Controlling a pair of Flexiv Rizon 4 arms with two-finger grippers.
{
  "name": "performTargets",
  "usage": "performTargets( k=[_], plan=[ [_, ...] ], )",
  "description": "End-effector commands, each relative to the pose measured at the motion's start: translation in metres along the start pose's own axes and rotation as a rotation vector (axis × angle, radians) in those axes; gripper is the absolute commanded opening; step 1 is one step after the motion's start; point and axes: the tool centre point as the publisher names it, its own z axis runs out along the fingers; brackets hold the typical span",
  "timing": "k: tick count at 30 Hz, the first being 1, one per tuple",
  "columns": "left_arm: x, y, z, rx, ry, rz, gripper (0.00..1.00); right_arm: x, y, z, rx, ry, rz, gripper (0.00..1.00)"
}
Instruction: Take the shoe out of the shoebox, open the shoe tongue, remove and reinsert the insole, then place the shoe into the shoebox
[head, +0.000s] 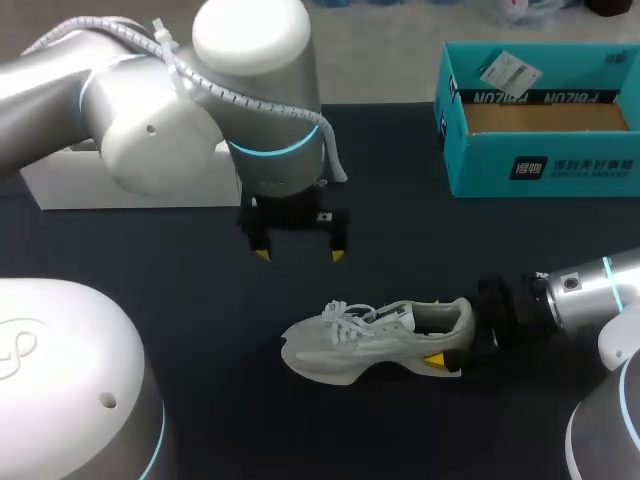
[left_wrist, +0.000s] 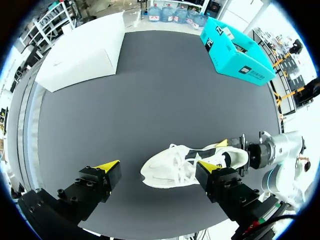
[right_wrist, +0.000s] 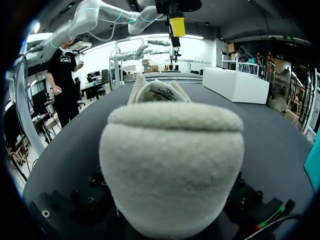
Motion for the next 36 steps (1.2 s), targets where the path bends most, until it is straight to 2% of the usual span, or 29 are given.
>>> performTargets(
  k=[1,10,20,29,36],
  plan=[
    [0.014,-0.004,0.019,-0.035,0.008,0.053,1.00,-0.002,-0.005,0.009,0.002,-0.003,0.000,0.00],
    [0.054,0.003,0.033,-0.075,0.007,0.146,1.00,-0.002,-0.005,0.009,0.002,-0.003,0.000,0.00],
    [0.089,0.016,0.039,-0.091,-0.077,0.180,1.00,-0.002,-0.005,0.009,0.002,-0.003,0.000,0.00],
    [0.122,0.007,0.055,-0.122,-0.071,0.175,1.00,-0.002,-0.005,0.009,0.002,-0.003,0.000,0.00],
    [0.143,0.010,0.070,-0.142,-0.096,0.202,1.00,-0.002,-0.005,0.009,0.002,-0.003,0.000,0.00]
  ],
)
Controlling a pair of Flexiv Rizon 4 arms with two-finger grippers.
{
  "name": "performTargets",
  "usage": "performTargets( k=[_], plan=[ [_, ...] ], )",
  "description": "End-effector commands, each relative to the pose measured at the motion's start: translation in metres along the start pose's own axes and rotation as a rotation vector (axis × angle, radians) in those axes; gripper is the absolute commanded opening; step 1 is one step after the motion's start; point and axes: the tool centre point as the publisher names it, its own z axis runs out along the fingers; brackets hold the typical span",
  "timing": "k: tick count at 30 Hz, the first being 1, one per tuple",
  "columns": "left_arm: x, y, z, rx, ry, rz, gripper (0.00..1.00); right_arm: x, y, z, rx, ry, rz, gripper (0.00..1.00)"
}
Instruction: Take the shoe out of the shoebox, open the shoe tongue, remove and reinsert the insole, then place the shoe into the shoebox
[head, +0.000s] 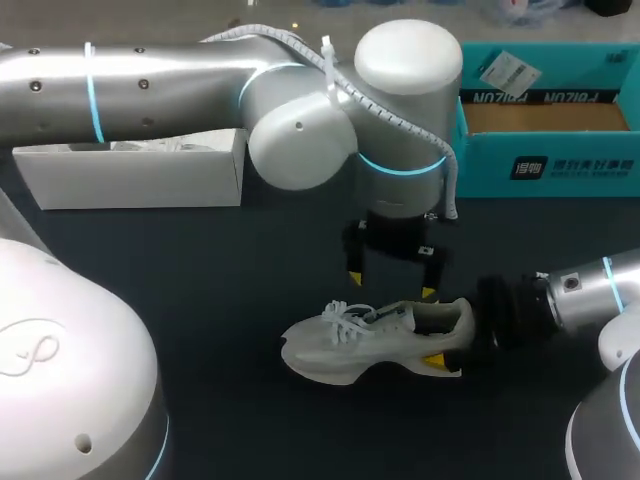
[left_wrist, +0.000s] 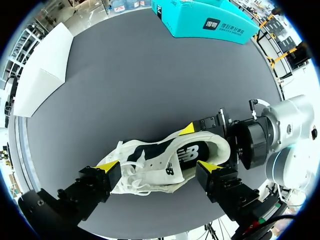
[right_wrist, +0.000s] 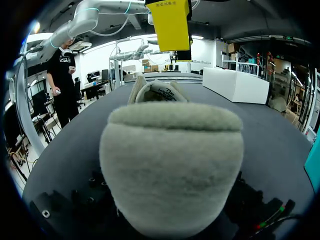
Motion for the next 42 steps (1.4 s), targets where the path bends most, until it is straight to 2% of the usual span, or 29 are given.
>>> performTargets(
  k=[1,8,19,25,26,27,28,29,30,31,33,34,42],
  plan=[
    [0.023,-0.008,0.015,-0.029,-0.065,-0.005,1.00,-0.002,-0.006,0.009,0.003,-0.003,0.001,0.00],
    [0.021,0.003,0.025,-0.042,-0.122,-0.034,1.00,-0.002,-0.006,0.009,0.003,-0.003,0.001,0.00],
    [-0.006,0.029,0.021,-0.047,-0.183,-0.159,1.00,-0.002,-0.006,0.009,0.003,-0.003,0.001,0.00],
    [-0.010,0.034,0.016,-0.049,-0.199,-0.201,1.00,-0.002,-0.006,0.009,0.003,-0.003,0.001,0.00],
    [-0.011,0.034,0.015,-0.051,-0.194,-0.210,0.97,-0.002,-0.006,0.009,0.003,-0.003,0.001,0.00],
    [-0.012,0.034,0.016,-0.054,-0.196,-0.210,0.84,-0.002,-0.006,0.009,0.003,-0.003,0.001,0.00],
    [-0.013,0.035,0.017,-0.056,-0.197,-0.214,0.80,-0.002,-0.006,0.009,0.003,-0.003,0.001,0.00],
    [-0.013,0.035,0.017,-0.059,-0.196,-0.217,0.67,-0.002,-0.006,0.009,0.003,-0.003,0.001,0.00],
    [-0.013,0.035,0.017,-0.061,-0.196,-0.218,0.46,-0.002,-0.006,0.009,0.003,-0.003,0.001,0.00],
    [-0.014,0.036,0.017,-0.061,-0.196,-0.218,0.39,-0.002,-0.006,0.009,0.003,-0.003,0.001,0.00],
    [-0.014,0.037,0.017,-0.066,-0.192,-0.224,0.09,-0.002,-0.006,0.009,0.003,-0.003,0.001,0.00],
    [-0.014,0.037,0.017,-0.069,-0.189,-0.226,0.00,-0.002,-0.006,0.009,0.003,-0.003,0.001,0.00],
    [-0.014,0.037,0.021,-0.100,-0.139,-0.226,0.00,-0.002,-0.006,0.009,0.003,-0.003,0.001,0.00]
  ],
)
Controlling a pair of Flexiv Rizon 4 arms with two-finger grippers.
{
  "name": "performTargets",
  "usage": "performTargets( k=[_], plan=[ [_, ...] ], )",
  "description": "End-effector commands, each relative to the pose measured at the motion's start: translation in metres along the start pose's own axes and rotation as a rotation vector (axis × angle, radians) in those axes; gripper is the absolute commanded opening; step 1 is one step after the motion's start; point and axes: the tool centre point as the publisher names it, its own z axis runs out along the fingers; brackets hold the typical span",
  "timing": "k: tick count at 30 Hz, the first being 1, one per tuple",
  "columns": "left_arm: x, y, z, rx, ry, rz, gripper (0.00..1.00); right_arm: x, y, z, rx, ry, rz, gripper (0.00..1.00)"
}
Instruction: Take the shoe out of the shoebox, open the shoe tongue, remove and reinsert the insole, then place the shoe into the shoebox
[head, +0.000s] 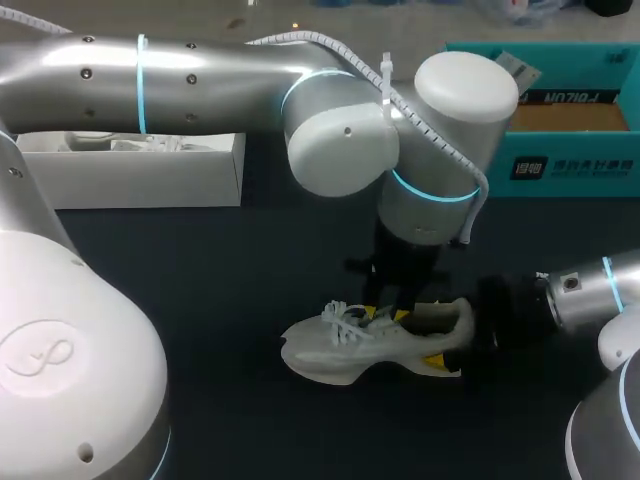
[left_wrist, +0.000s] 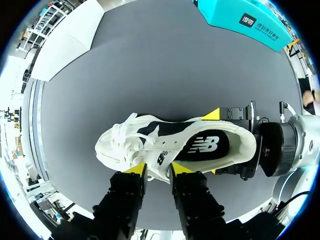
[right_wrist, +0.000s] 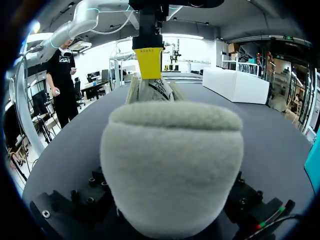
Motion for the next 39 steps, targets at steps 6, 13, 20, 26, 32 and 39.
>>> performTargets(
  k=[6,13,20,26,32,39],
  plan=[
    [-0.006,0.000,0.004,-0.020,0.042,0.008,0.00,-0.002,-0.006,0.009,0.003,-0.003,0.001,0.00],
    [-0.017,0.003,-0.014,-0.012,0.109,0.000,0.00,-0.002,-0.006,0.009,0.003,-0.003,0.001,0.00],
    [-0.038,0.007,-0.039,0.005,0.212,-0.011,0.00,-0.002,-0.006,0.009,0.003,-0.003,0.001,0.00],
    [-0.058,0.010,-0.049,0.008,0.276,-0.049,0.00,-0.002,-0.006,0.009,0.003,-0.003,0.001,0.00],
    [-0.073,0.013,-0.038,-0.016,0.279,-0.087,0.00,-0.002,-0.006,0.009,0.003,-0.003,0.001,0.00],
    [-0.100,0.021,-0.021,-0.050,0.282,-0.179,0.00,-0.002,-0.006,0.009,0.003,-0.003,0.001,0.00]
  ],
)
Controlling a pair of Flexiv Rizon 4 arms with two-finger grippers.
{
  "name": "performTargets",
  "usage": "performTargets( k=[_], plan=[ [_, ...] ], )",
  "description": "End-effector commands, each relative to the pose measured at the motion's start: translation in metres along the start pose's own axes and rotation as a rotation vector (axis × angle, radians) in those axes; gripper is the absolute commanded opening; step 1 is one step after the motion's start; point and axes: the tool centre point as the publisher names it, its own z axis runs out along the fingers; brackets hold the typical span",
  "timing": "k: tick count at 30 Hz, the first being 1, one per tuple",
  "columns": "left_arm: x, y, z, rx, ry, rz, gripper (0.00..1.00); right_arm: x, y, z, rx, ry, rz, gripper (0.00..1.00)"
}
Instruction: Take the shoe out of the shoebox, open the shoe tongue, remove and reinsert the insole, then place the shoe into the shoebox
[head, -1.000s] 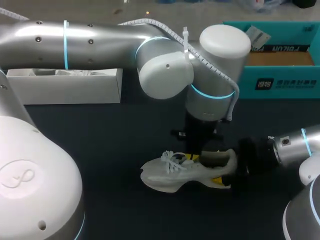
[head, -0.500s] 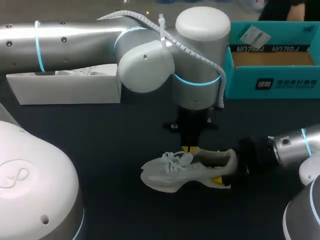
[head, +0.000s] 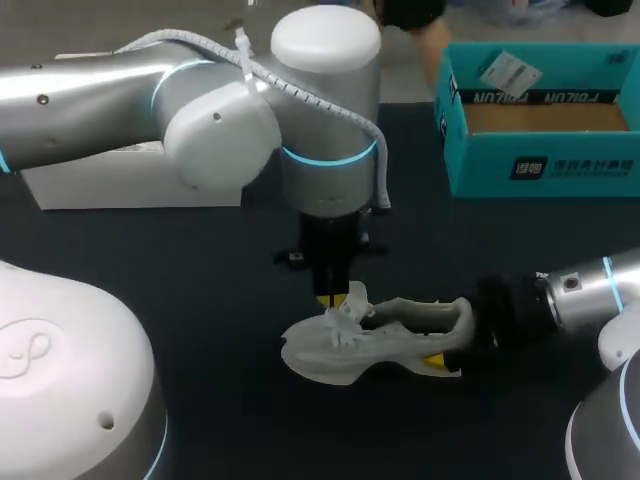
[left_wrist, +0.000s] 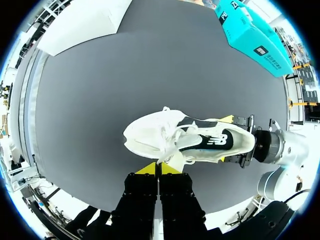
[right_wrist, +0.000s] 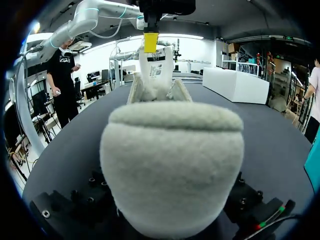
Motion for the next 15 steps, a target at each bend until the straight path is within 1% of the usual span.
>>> performTargets(
  k=[1,4,9,11,15],
  plan=[
    [-0.025,0.001,0.008,-0.012,0.119,-0.030,0.00,-0.002,-0.006,0.009,0.002,-0.003,0.001,0.00],
    [-0.035,0.002,0.017,-0.018,0.074,-0.064,0.00,-0.002,-0.006,0.009,0.002,-0.003,0.001,0.00],
    [-0.049,0.000,0.033,-0.040,0.052,-0.119,0.00,-0.002,-0.006,0.009,0.002,-0.003,0.001,0.00],
    [-0.053,-0.002,0.041,-0.050,0.008,-0.146,0.00,-0.002,-0.006,0.009,0.002,-0.003,0.001,0.00],
    [-0.061,-0.003,0.057,-0.087,0.001,-0.182,0.00,-0.002,-0.006,0.009,0.002,-0.003,0.001,0.00]
  ],
)
